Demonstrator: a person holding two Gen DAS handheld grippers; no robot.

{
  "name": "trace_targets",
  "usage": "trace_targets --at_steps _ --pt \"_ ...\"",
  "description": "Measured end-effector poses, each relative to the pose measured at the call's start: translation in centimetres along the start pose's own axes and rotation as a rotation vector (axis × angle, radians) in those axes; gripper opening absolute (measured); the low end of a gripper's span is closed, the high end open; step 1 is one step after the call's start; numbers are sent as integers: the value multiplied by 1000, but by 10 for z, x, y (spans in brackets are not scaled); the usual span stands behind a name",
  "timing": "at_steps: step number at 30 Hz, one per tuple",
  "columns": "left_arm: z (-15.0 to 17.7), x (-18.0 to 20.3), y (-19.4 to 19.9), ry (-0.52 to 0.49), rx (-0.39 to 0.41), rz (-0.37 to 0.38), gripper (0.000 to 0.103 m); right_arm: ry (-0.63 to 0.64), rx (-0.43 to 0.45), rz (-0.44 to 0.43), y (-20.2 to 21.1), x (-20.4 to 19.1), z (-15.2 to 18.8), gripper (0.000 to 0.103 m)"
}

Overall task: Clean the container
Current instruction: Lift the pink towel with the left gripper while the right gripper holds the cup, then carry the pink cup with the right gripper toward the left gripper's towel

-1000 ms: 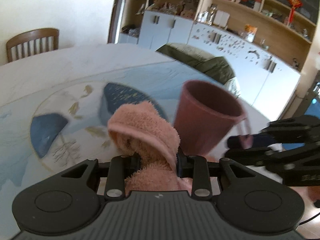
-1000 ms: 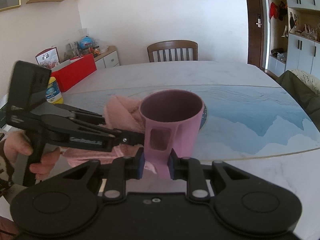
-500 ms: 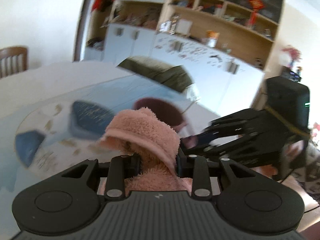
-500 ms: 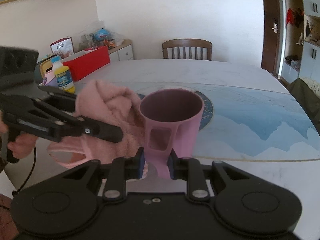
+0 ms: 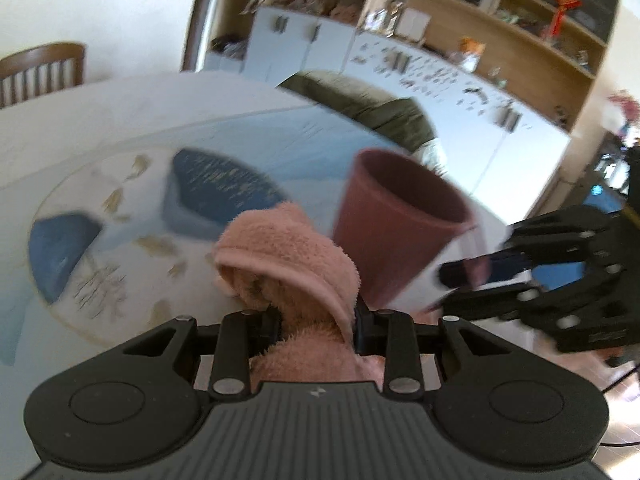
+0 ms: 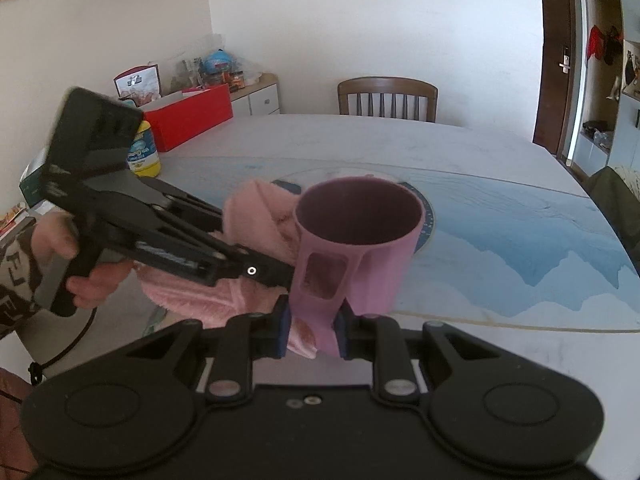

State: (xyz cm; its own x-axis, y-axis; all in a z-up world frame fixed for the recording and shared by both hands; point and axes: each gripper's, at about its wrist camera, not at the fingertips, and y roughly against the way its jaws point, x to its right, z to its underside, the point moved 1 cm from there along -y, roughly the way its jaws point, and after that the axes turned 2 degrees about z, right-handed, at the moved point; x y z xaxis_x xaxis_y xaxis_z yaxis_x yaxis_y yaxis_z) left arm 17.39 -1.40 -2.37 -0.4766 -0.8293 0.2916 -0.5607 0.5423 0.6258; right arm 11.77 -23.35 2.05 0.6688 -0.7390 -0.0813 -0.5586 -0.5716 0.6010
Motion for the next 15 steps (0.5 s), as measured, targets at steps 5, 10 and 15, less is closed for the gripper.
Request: trace_targets --at_steps 5,10,15 --pt "7 -11 9 3 -31 -18 30 9 -4 10 3 0 0 22" --pt "13 -14 19 -8 -37 -24 30 4 -6 43 6 5 1 22" --pt "15 -10 23 1 -15 -24 31 -38 8 52 8 10 2 22"
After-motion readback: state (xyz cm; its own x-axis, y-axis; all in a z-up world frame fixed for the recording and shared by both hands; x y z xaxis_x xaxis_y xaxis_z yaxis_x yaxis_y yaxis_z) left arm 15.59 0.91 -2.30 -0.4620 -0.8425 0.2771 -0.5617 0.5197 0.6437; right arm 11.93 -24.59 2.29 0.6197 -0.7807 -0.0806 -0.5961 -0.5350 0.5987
